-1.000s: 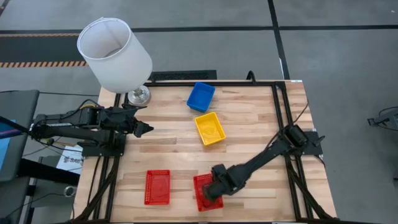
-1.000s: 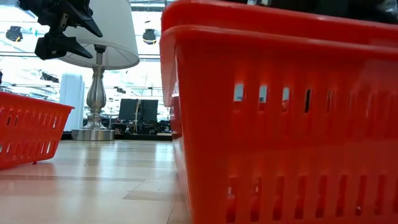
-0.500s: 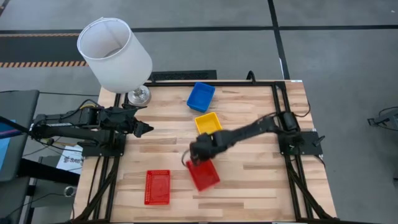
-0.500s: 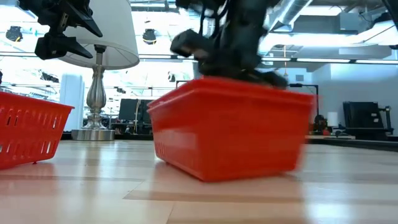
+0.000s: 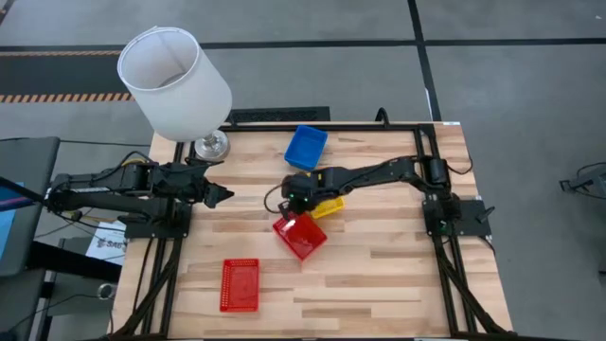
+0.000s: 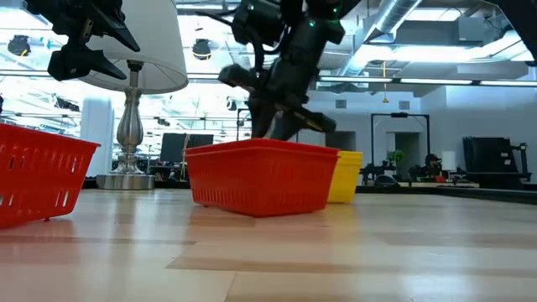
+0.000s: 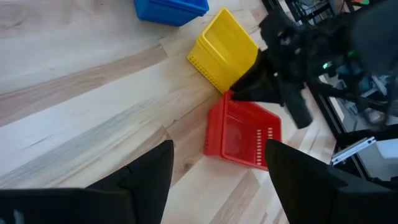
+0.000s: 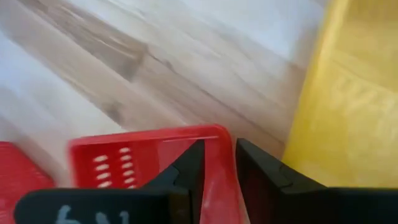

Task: Stack baskets by color
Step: Move the stacked red bins to the center of the table, then stack the bottom red bin on the red bin

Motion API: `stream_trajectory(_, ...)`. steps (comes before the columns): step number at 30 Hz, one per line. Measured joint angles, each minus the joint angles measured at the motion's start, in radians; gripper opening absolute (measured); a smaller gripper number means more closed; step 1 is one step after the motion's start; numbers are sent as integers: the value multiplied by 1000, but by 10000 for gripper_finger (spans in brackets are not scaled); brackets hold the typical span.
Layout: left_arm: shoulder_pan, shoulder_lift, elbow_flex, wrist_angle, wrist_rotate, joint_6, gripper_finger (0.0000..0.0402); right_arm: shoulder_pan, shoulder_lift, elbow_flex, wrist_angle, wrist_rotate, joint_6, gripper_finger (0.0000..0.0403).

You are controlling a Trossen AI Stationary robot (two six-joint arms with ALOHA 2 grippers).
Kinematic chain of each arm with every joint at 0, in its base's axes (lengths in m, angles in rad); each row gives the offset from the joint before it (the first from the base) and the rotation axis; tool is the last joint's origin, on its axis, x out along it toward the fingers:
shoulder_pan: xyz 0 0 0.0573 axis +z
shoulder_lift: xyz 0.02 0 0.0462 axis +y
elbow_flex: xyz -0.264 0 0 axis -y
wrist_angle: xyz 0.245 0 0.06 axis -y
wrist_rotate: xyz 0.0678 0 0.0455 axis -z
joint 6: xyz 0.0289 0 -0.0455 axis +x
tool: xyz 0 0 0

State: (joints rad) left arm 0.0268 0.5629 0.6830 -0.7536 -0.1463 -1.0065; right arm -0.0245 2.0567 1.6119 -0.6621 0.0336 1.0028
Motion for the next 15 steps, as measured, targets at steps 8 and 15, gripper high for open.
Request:
stream_trajectory(8,0,0,0,0,1,11,241,12,0,134,-32,10,-79,112)
stream_trajectory(15,0,-1,0,-24,23,40,241,96,0,270,-174,19,-105,150)
